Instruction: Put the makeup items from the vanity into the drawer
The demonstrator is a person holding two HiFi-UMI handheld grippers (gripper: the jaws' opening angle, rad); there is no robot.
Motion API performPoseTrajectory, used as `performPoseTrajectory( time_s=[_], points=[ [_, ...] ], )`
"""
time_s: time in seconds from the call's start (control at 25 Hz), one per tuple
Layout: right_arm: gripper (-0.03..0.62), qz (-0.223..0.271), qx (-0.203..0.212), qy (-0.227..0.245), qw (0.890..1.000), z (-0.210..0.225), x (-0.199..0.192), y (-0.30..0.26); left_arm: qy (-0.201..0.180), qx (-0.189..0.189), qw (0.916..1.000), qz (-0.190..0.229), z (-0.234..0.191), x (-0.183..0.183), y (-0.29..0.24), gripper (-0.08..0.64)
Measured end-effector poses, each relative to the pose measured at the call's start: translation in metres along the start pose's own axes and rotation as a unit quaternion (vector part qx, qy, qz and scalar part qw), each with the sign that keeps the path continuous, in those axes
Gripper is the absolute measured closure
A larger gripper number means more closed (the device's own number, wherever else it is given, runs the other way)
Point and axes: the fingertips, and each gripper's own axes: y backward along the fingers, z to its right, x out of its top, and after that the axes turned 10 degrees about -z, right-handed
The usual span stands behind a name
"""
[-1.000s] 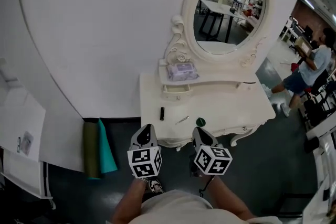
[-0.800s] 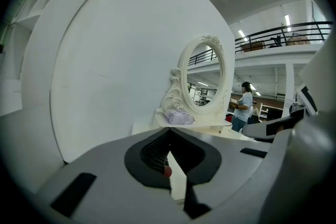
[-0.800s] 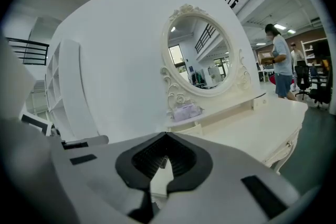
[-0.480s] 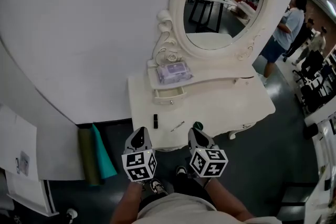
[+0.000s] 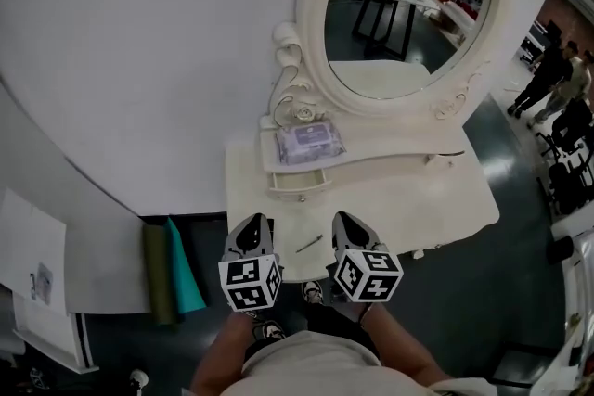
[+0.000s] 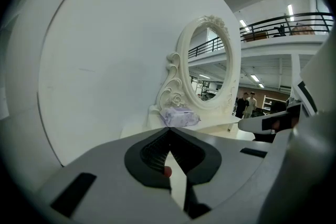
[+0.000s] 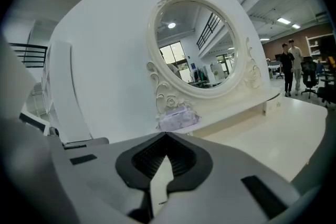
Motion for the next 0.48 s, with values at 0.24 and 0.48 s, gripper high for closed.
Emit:
performPoseTrajectory(
  time_s=[0.24, 0.48],
  points=[
    [0.575, -0.018, 0.003, -0.010, 1.000, 0.017, -0.003, -0.016, 0.006, 0.012, 0.9998, -0.015, -0.001, -0.004, -0.017, 0.557],
    [0.575, -0.036, -0.012, -0.010, 0.999, 0.032, -0.017, -0.015, 0.011, -0.005, 0.9983, -0.057, 0.011, -0.033, -0.033, 0.557]
  ],
)
